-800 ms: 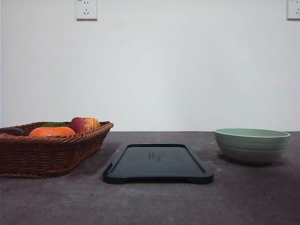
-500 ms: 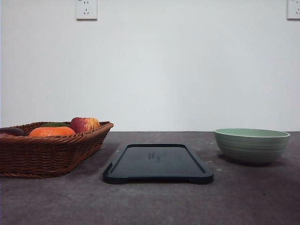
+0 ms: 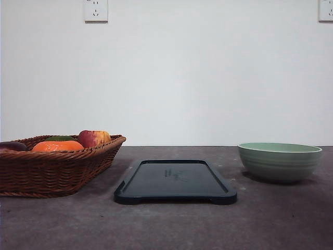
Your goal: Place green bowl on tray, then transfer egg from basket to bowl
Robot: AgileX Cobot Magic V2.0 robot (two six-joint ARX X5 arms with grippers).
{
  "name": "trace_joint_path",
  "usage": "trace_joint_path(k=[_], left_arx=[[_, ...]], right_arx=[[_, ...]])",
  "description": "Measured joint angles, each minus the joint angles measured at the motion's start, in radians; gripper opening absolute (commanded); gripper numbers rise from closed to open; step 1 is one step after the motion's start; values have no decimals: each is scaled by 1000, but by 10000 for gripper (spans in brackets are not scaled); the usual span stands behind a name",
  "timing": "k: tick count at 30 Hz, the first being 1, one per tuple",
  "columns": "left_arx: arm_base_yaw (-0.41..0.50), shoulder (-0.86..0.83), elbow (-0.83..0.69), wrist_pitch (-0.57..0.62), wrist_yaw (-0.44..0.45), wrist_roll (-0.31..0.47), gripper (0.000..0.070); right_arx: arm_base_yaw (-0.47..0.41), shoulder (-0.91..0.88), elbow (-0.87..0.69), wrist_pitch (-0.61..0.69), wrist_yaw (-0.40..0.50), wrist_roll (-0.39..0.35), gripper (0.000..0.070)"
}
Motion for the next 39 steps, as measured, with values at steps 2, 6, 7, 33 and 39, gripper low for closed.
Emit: trace_joint_path(k=[2,6,7,33,39], left_arx=[[0,0,0,9,0,-19,0],[0,0,0,86,0,-27,0],[0,0,0,101,0,-21,0],[0,357,446,-139,-4,493,0],[0,513,557,-208,66,647,0]], right_arx=[[0,0,0,0,0,59,6],[0,0,0,0,0,143,6],[0,0,0,4,0,151,6],[0,229,272,-136,-88,-117,6],[0,372,383,-224,-163,-285,6]])
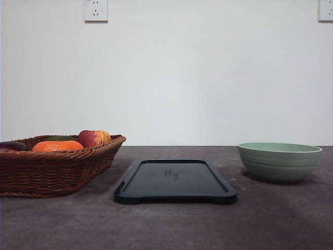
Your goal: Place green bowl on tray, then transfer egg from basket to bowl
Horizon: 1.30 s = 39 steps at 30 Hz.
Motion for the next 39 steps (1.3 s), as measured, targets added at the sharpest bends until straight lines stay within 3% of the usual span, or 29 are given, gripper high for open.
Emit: trace_joint_path(k=[10,13,17,18,20,22,24,32,39], left_arx=[[-1,214,139,-122,202,244,0],[-18,242,147,-145,218,313,0],[-38,249,155,-148,219,349,0],[-40,249,158,-147,219,353,0],[-43,249,160,-146,219,357,80],[-43,249,160,-146,219,358,252],[-43,249,160,-146,219,359,352],[-43,249,160,-146,219,360,350],[-43,249,160,-137,219,360,350]], right_arx=[[0,249,182,-173,-113,-276,6],[0,307,219,-219,-124,-349,6],[0,347,247,-251,-124,-406,6],[0,351,247,-252,-124,-413,9],[0,352,247,-256,-124,-425,67],[0,352,247,-256,-124,-433,216],[0,352,247,-256,-124,-436,320],[0,358,254,-268,-124,-410,328],[0,487,408,-439,-123,-346,328]])
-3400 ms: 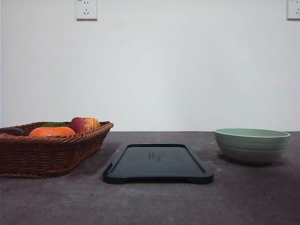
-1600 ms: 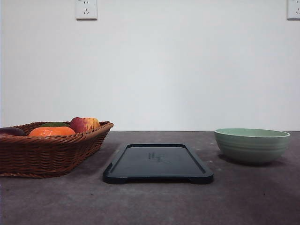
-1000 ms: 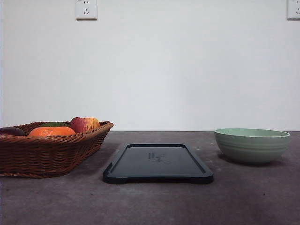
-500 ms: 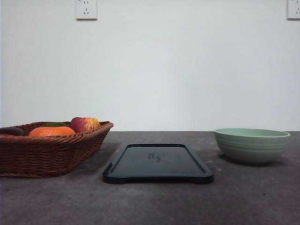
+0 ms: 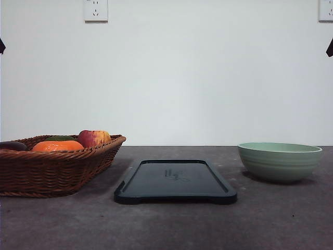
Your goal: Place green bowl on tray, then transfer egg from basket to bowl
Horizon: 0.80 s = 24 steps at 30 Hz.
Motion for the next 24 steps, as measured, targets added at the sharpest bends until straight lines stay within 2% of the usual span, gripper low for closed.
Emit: trace_joint_path(k=[11,24], left_arx=[[0,0,0,12,0,0,350],[0,0,0,12,0,0,350]], right_arx=[[0,297,319,-291,106,9,328],[0,680,494,-306,106,7,318]])
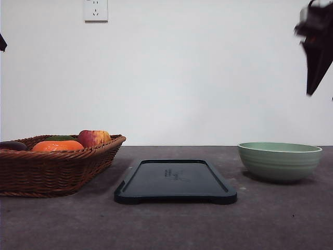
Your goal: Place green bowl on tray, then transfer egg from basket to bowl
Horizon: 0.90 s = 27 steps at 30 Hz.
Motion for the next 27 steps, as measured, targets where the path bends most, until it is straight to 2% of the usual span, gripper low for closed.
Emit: trace_joint_path(k=[7,15,18,20,27], left_arx=[[0,0,0,0,0,0,350],[0,0,0,0,0,0,350],[0,0,0,0,0,0,350],[0,0,0,0,0,0,350],[0,0,0,0,0,0,350]], right_arx=[[0,120,11,67,6,0,317],[0,184,12,84,48,-2,312],[0,188,12,94,48,-9,211],[0,189,12,95,48,-13,175],[0,227,13,94,48,-19,174]])
